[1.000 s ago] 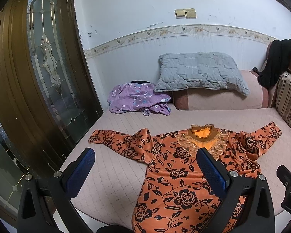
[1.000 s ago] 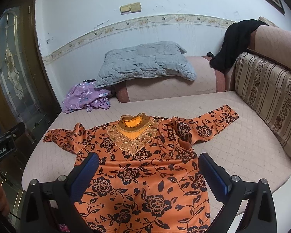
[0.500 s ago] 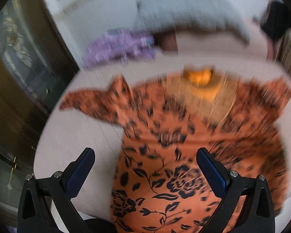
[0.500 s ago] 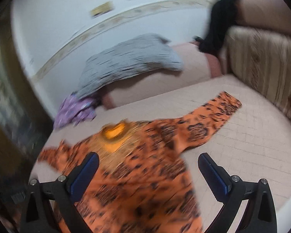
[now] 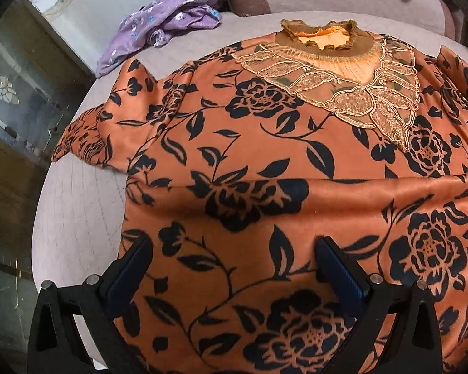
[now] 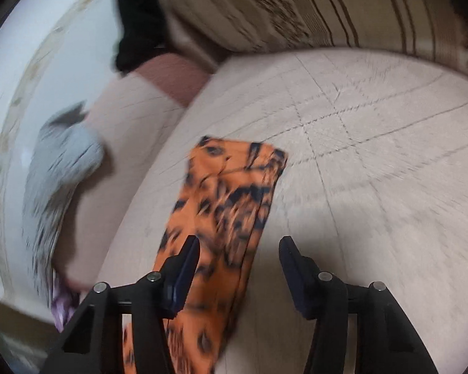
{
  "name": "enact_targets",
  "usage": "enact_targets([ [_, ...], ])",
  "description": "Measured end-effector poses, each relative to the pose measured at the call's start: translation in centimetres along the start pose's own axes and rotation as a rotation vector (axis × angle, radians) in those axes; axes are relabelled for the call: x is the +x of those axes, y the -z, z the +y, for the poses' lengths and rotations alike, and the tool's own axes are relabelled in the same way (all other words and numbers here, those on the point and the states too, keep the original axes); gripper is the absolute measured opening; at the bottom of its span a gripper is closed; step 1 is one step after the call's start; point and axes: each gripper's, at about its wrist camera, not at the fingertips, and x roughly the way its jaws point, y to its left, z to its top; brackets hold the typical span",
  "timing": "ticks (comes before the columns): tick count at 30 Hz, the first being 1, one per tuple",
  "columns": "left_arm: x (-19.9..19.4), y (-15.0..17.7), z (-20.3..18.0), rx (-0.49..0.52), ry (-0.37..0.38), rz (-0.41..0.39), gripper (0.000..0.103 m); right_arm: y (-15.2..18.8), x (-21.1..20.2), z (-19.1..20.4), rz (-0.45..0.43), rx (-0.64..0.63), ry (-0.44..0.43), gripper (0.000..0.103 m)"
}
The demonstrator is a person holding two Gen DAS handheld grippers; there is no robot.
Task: Fold small clothes
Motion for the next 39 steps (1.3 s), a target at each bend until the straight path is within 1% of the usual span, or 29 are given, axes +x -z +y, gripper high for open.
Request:
enact_targets([
  [2,0.2,0.3,0.4,-0.04,0.03,-0.003,0.103,-1.1,1.5,-0.3,-0.027,0.002,0.028,0.056],
  [4,0.9,0.6,1.4,-0.108,0.076,0.0,0.103,-2.0,2.7,-0.1,-0.055,-0.016,0.082,0.041],
  [5,1.1,0.8,2.0,-0.155,0.109,0.007,0.103,-2.6,3.4,0.0,-0.057,-0.027,0.114,0.029],
  [6,1.3,1.1,2.5,-0.201,0.138,0.006,0.103,-3.4,4.0,0.0,-0.058,-0.042,0.12,0.018],
  [7,1.2,1.2,2.5,-0.201,0.137,-0.003,0.103,-3.4,4.4,0.1,-0.052,-0.057,0.117,0.011],
  [9,0.9,1.2,1.9,-0.179,0.11,-0.008,0.103,-3.1,4.5,0.1,-0.04,-0.053,0.093,0.008],
  [11,1.0,0.9,2.0,-0.192,0.119,0.023,0.103,-2.6,3.3,0.3,-0.054,-0.043,0.022,0.008],
  [12,1.5,0.3,2.4,-0.191,0.133,0.057,0.103,-2.5,2.0,0.7,-0.069,-0.043,-0.03,0.008],
  [14,1.6,-0.4,2.6,-0.167,0.152,0.123,0.103,-1.1,0.1,2.0,-0.069,-0.057,-0.106,0.008],
  [15,1.4,-0.7,2.7,-0.159,0.149,0.139,0.103,-0.6,-1.2,2.8,-0.063,-0.067,-0.154,0.008],
  [16,0.9,-0.8,2.8,-0.149,0.135,0.139,0.103,0.3,-3.1,3.8,-0.055,-0.088,-0.202,0.008],
  [18,-0.8,-0.6,3.5,-0.141,0.118,0.094,0.103,1.9,-5.6,5.6,-0.033,-0.125,-0.279,0.008],
  [21,-3.4,0.5,4.7,-0.135,0.109,0.028,0.103,5.8,-9.2,9.5,0.034,-0.185,-0.395,0.008],
  [22,-4.0,0.8,5.3,-0.135,0.108,0.013,0.103,7.6,-10.3,11.3,0.064,-0.21,-0.439,0.008],
  [25,-5.7,2.3,7.9,-0.148,0.107,-0.026,0.103,12.5,-11.5,14.9,0.13,-0.241,-0.511,0.008],
  [26,-6.3,2.9,8.9,-0.158,0.109,-0.038,0.103,14.9,-11.6,16.5,0.163,-0.248,-0.537,0.008],
  [27,-6.0,3.2,9.8,-0.169,0.108,-0.047,0.103,17.2,-11.2,18.1,0.195,-0.258,-0.558,0.008],
  [29,-6.4,3.5,11.7,-0.197,0.113,-0.066,0.103,21.5,-10.1,20.4,0.248,-0.27,-0.575,0.008],
  [30,-6.4,3.8,12.7,-0.214,0.117,-0.076,0.103,23.7,-10.2,20.8,0.271,-0.265,-0.58,0.008],
  [31,-6.4,3.8,13.4,-0.225,0.118,-0.082,0.103,27.1,-9.8,21.7,0.314,-0.242,-0.59,0.008],
  [32,-6.7,3.9,14.3,-0.238,0.12,-0.09,0.103,28.9,-8.9,22.2,0.339,-0.224,-0.593,0.008],
  [33,-6.7,3.9,14.7,-0.245,0.121,-0.094,0.103,31.0,-7.9,22.8,0.359,-0.218,-0.591,0.01],
  [34,-6.8,3.9,15.2,-0.252,0.122,-0.098,0.103,32.3,-7.3,23.2,0.369,-0.222,-0.591,0.011],
  [35,-6.9,3.9,15.5,-0.257,0.124,-0.101,0.103,34.5,-6.9,23.4,0.392,-0.229,-0.594,0.012],
  [37,-6.9,3.7,16.1,-0.266,0.133,-0.109,0.103,37.3,-5.9,23.8,0.469,-0.24,-0.581,0.024],
  [38,-6.8,3.4,16.2,-0.271,0.144,-0.109,0.103,37.9,-5.5,23.9,0.512,-0.239,-0.573,0.045],
  [39,-6.8,3.3,16.3,-0.273,0.157,-0.108,0.103,38.9,-5.8,23.5,0.551,-0.235,-0.57,0.078],
])
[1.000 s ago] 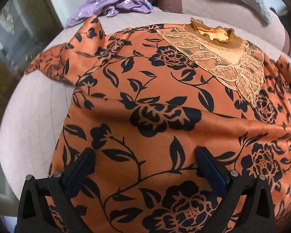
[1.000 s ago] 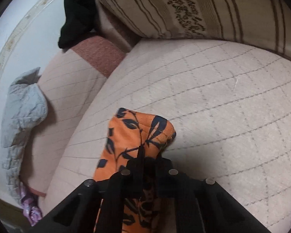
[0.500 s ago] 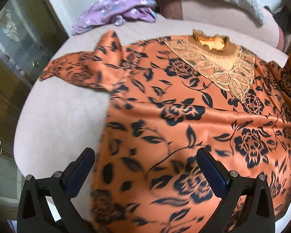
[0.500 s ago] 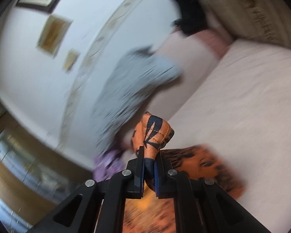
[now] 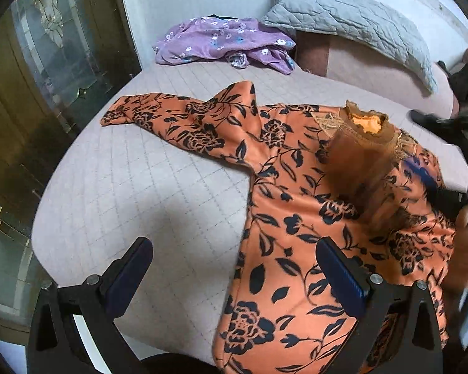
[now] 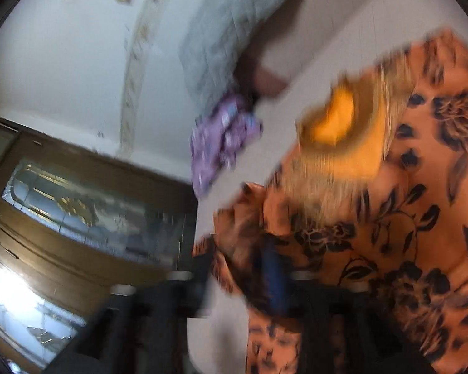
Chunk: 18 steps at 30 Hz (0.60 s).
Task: Fold small clothes
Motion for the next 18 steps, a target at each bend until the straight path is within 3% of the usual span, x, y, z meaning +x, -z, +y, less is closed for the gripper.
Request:
enact_targets([
  [1,0.2,-0.2,-0.2,-0.004,0.024,0.005,0.103,0.2,-0.1,-0.3,0.02,0.014,-0.014,0.085],
  [3,0.6,-0.7,-1.0,-0.01,0.082,0.02,0.103,0.6,-2.4,-0.9,-0.046,-0.026,-0.009,0.085],
  [6,1.9,-1.9,-3.0,0.016,0.174,0.022,0.103,0.1,-7.0,-2.3,-0.122,-0.09,0.059,0.084],
  [8,3.6,-3.0,-4.1,0.037,0.193,0.038,0.1,-0.4,-9.5,-3.7,-0.144,-0.096,0.123,0.083],
  [10,5.4,-3.8,-4.8,0.045,0.193,0.069,0.083,-0.8,-12.5,-5.4,-0.187,-0.116,0.215,0.082],
  [12,7.4,-4.1,-5.1,0.039,0.217,0.138,0.049,-0.9,-15.6,-7.5,-0.211,-0.104,0.253,0.08],
  [14,9.5,-4.1,-5.2,0.003,0.27,0.206,0.044,-0.9,-17.4,-9.3,-0.226,-0.084,0.287,0.08],
  [18,12.0,-3.9,-5.7,-0.038,0.295,0.239,0.044,-0.7,-18.9,-13.2,-0.207,-0.008,0.312,0.079],
])
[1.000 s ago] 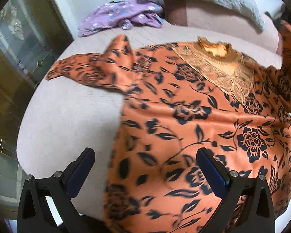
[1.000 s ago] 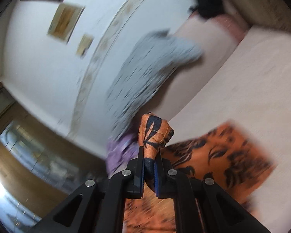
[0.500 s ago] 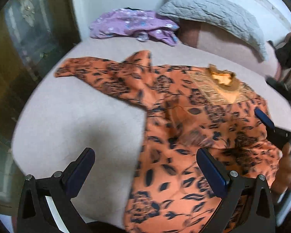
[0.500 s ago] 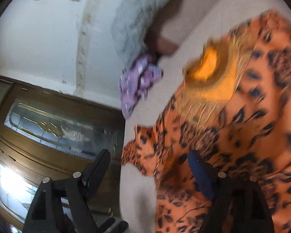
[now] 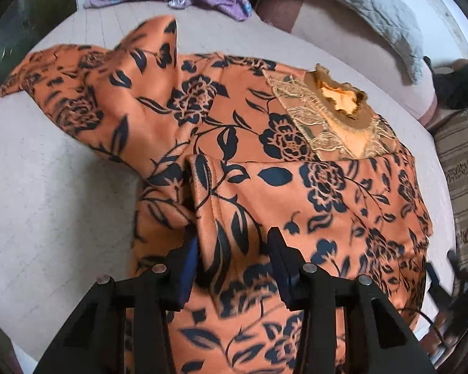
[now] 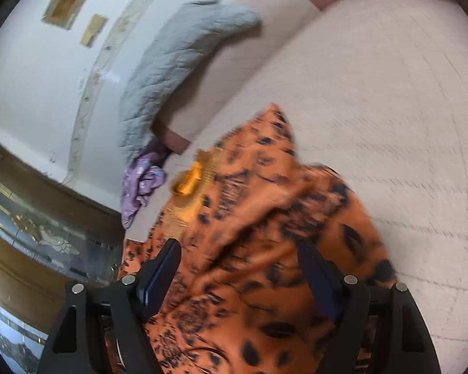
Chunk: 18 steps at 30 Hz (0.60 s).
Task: Fold small clothes
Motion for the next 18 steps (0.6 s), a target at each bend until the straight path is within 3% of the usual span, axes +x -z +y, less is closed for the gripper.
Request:
enact_targets([
  [1,0.3,0.0,-0.2,0.004,-0.005,-0.006,0.042,0.3,0.7,-0.5,0.007,0.013,0.004,0.079],
  [3,0.2,-0.2,-0.7,0.019,-0.029,-0.025,0.018,0.7,1.7,-2.0,0.038,0.055,0.008,0.071],
  [5,-0.5,-0.6,-1.4,0.045,-0.014,-0.035,0.011,1.0,1.7,-2.1,0.027,0.026,0.018,0.069],
  [7,-1.8,-1.3,-2.9,0.118,-0.023,-0.074,0.01,1.0,1.9,-2.0,0.034,0.006,0.021,0.069],
  [13,-4.9,-5.3,-9.3,0.431,-0.162,-0.187,0.009,1.2,2.4,-1.7,0.033,-0.042,0.038,0.069],
  [18,-7.8,-9.0,-10.2,0.56,-0.295,-0.315,0.009,1.6,2.5,-1.8,0.024,-0.083,0.056,0.069],
])
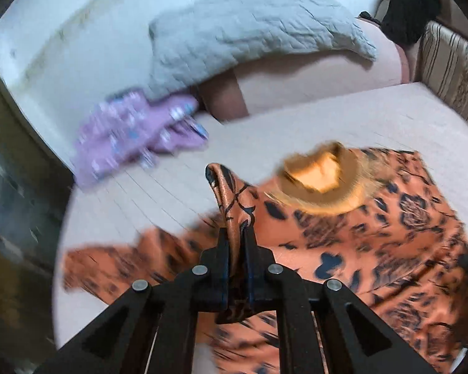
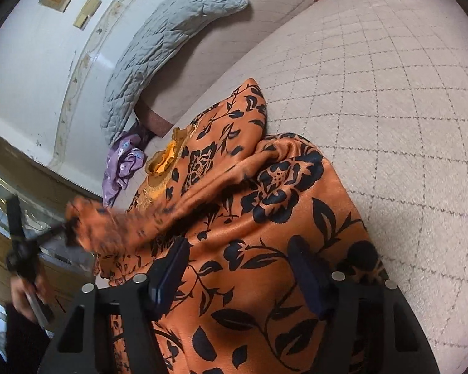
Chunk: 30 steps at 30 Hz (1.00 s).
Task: Fold small clothes
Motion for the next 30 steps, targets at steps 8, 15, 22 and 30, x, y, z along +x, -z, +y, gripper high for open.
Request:
enact_targets([
  [8,7.8,6.2,3.5,-0.012,-0.002,0.259,0.013,0.6,0.4,0.8,-0.015,-0.083,0.057,0.071],
  [15,4.1,11.9,13.6,-0.261,-0.033,0.183,0.049,-0.2,-0.4,0.7,0.031,0.005,-0.001,0.072],
  [22,6.7,18.1,26.8,-0.727,-0.06,0.26,0.058,0.6,0.6,5.6,0.058,-0.054,-0.135,0.072],
  [30,12.1,22.8,31.7,-1.263,0.105,0.203,0.058,4.5,3.9,8.2,0.185,-0.194,-0.089,0.072],
])
